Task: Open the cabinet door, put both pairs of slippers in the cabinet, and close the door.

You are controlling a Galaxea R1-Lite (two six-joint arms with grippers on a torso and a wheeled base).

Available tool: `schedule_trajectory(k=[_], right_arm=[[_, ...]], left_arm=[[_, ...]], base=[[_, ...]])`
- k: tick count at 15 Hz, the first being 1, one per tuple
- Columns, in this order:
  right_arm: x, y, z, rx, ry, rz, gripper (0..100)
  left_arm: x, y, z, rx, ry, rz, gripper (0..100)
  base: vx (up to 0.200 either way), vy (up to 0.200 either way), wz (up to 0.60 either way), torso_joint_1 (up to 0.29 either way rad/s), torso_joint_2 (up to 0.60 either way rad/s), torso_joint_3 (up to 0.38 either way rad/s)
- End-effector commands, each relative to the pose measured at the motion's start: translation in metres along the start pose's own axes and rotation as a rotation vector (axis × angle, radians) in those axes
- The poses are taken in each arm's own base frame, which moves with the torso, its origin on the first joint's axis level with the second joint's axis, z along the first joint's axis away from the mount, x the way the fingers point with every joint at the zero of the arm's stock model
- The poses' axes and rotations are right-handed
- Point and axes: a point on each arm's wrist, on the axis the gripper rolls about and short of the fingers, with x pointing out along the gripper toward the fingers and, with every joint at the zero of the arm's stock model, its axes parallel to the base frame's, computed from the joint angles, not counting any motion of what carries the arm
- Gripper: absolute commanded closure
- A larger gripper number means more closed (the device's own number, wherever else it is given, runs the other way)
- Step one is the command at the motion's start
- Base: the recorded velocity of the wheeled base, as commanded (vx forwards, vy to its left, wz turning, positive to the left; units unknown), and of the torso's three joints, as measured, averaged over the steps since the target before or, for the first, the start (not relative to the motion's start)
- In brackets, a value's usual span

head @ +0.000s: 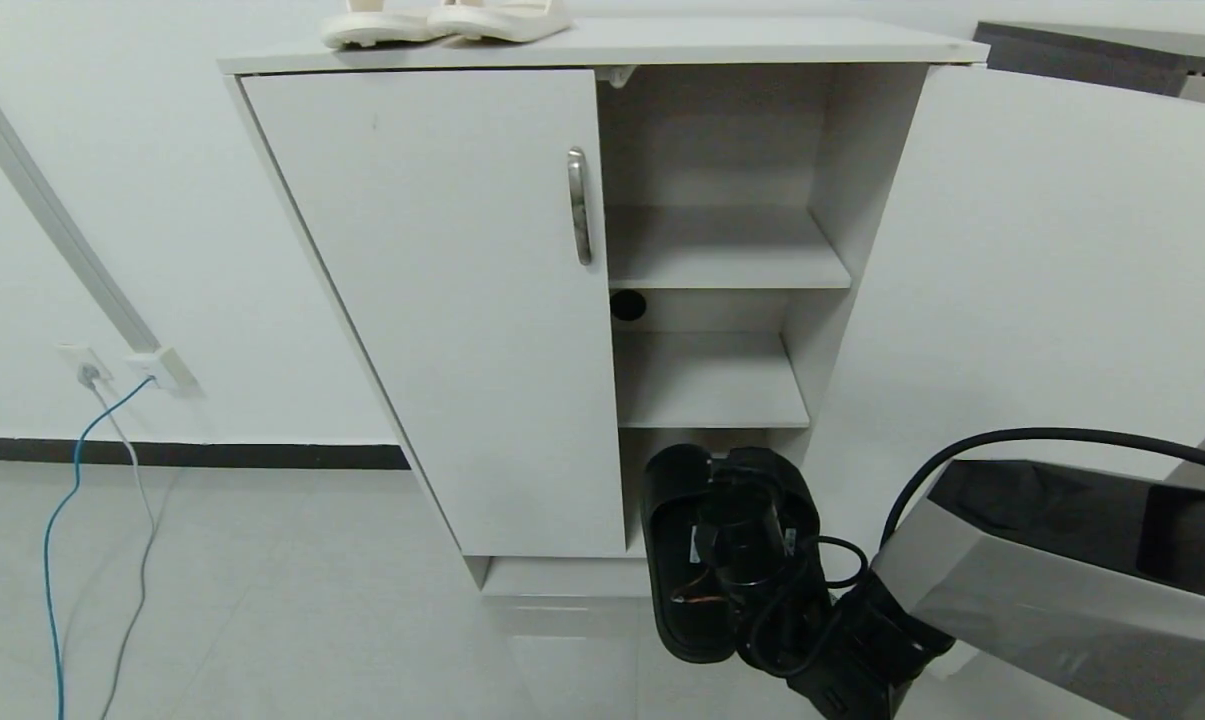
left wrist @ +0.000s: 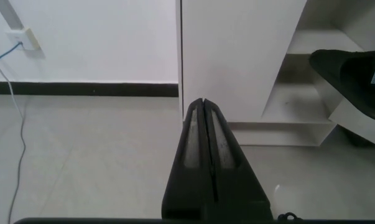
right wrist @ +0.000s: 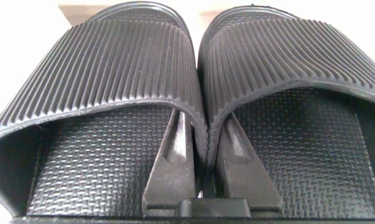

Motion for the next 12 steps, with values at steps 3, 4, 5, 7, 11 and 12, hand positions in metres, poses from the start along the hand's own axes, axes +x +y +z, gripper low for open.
schedule_trajectory(k=[3,4,5,7,11,12], right_arm=[[0.004,0.0,-0.006,-0.005,0.01,0.003,100],[0.004,0.0,-0.006,-0.003,0.008,0.003,100],[0.003,0.0,-0.005,-0.002,-0.003,0.007,100],[0.002,0.0,-0.001,-0.012,-0.047,0.02,100],[0.002,-0.002,0.008,-0.039,-0.224,0.042,100],[0.001,-0.003,0.009,-0.052,-0.237,0.042,100]], left_arm=[[0.0,0.0,0.0,-0.001,0.002,0.002,100],[0.0,0.0,0.0,-0.001,0.002,0.001,100],[0.0,0.0,0.0,-0.001,0.0,0.002,100],[0.0,0.0,0.0,-0.001,0.002,0.002,100],[0.0,0.0,0.0,-0.001,0.002,0.002,100],[0.0,0.0,0.0,-0.001,0.002,0.001,100]], base=[[0.0,0.0,0.0,0.001,0.01,-0.194],[0.0,0.0,0.0,0.002,0.01,-0.193],[0.0,0.0,0.0,0.007,0.01,-0.203],[0.0,0.0,0.0,0.0,0.0,-0.195],[0.0,0.0,0.0,0.004,0.0,-0.05],[0.0,0.0,0.0,0.0,0.0,0.0]])
